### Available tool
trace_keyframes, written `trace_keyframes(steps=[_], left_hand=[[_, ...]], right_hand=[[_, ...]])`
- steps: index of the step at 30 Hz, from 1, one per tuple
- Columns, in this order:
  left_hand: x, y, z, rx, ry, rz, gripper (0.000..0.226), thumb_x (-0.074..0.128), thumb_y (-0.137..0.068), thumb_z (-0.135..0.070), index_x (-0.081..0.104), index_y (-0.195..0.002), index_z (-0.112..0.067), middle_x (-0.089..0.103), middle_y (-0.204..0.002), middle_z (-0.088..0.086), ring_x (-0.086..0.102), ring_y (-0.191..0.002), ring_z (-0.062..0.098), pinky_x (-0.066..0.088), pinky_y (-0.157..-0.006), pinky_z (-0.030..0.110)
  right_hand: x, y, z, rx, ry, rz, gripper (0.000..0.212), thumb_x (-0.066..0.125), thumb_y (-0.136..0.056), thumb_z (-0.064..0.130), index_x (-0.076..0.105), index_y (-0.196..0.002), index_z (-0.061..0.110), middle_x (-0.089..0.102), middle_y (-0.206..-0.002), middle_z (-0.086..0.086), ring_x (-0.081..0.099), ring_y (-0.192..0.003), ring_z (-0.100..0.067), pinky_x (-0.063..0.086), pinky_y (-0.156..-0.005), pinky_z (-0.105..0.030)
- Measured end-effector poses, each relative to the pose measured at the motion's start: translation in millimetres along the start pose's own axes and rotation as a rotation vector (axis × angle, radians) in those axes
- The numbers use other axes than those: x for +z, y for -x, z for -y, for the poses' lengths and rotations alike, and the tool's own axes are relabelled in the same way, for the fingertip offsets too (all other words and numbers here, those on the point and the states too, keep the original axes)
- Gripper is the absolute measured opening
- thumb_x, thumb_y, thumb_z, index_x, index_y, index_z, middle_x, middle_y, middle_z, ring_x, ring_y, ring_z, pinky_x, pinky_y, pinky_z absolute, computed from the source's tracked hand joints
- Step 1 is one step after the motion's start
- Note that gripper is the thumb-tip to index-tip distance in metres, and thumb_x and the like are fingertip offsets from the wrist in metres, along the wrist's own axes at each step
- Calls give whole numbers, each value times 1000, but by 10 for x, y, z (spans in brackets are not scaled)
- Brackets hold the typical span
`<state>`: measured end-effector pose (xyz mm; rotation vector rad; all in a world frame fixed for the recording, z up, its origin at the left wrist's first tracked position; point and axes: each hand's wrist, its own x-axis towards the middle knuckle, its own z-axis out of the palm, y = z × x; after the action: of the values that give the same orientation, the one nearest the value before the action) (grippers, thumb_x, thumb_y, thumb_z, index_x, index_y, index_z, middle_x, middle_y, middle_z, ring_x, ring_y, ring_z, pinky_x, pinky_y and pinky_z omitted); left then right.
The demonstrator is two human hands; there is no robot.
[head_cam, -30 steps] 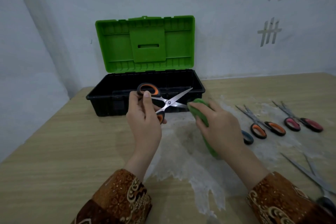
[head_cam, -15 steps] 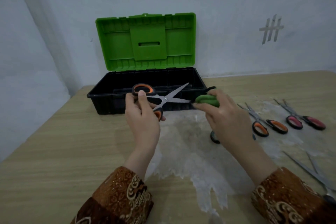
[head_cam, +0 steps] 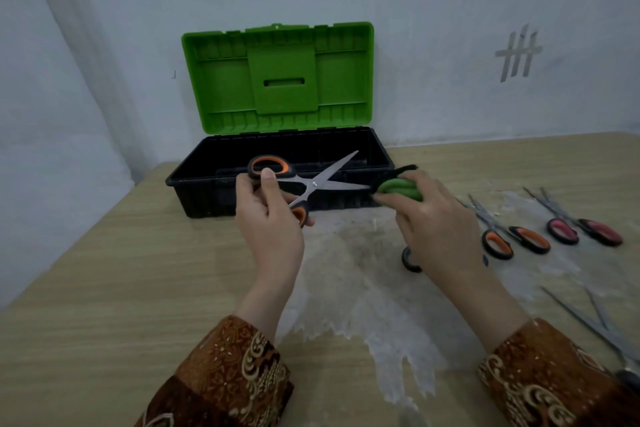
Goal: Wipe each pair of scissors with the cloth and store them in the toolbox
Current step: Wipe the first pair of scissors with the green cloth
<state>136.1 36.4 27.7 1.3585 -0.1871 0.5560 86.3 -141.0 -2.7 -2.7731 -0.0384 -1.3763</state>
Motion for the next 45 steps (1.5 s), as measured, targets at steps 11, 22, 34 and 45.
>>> trace_keyframes(steps=[11, 22, 34, 45], left_hand=[[-24, -27, 14, 64, -30, 40, 23, 39, -104, -26, 47, -87, -12, 51, -62, 4, 51, -43, 16, 48, -40, 27], [66, 154, 49, 403, -202, 270, 18, 42, -102, -20, 47, -86, -14, 51, -54, 6, 49, -44, 19, 37, -38, 31], [-10, 47, 77, 289, -140, 387, 19, 47, -101, -20, 55, -88, -8, 54, -57, 14, 55, -42, 29, 45, -33, 46], [6, 65, 123, 184, -124, 376, 23, 45, -102, -20, 54, -93, -1, 54, -55, 5, 55, -44, 20, 50, -37, 35]], right_hand=[[-154, -65, 87, -23, -353, -126, 25, 59, -84, 22, 73, -105, 21, 63, -108, -3, 61, -80, -15, 55, -62, -27], [-94, -57, 235, -45, -507, 19, 40, 49, -95, 26, 53, -135, 20, 48, -129, -6, 52, -110, -15, 45, -90, -20], [-40, -40, 69, -43, -220, 221, 53, 62, -86, 11, 51, -135, 29, 57, -117, -4, 58, -94, -26, 53, -57, -43], [-29, -34, 57, 73, -58, 219, 40, 64, -81, 15, 61, -120, 22, 57, -99, -11, 57, -82, -31, 46, -48, -33]])
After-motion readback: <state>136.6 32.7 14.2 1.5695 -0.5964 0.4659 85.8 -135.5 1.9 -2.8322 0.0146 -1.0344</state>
